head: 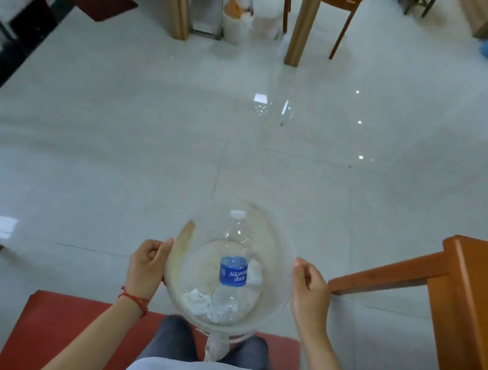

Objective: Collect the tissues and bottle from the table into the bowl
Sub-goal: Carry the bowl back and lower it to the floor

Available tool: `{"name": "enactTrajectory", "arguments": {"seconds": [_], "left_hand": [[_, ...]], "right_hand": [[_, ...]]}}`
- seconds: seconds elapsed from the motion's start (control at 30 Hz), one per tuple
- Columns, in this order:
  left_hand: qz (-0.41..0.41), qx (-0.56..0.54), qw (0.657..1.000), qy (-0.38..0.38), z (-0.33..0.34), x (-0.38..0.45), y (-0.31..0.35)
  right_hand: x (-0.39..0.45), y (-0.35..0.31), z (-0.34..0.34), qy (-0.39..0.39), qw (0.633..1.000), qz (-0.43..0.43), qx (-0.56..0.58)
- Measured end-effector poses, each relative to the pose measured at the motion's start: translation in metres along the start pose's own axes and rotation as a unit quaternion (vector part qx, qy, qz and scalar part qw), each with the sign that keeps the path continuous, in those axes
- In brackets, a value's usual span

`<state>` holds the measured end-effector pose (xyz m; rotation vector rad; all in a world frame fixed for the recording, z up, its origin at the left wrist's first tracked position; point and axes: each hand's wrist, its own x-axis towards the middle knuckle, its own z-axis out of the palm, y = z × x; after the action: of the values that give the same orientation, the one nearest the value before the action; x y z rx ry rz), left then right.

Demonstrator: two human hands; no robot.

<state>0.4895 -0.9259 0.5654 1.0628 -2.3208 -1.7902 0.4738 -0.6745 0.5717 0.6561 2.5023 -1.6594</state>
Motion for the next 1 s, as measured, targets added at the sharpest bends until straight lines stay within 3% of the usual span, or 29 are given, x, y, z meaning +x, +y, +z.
{"name": "enactTrajectory", "arguments": {"seconds": [0.7,1.0], "left_hand": [[0.067,0.056,0.991,-0.103,0.166,0.261,0.189],[0.077,0.086,0.978,-0.176,0.263,0.329,0.251]], "right_hand": [[0.269,-0.108,0.037,0.123,0.990,0.054,0.046],[0.358,-0.124,0.015,0.182,0.976,0.095,0.065]]}}
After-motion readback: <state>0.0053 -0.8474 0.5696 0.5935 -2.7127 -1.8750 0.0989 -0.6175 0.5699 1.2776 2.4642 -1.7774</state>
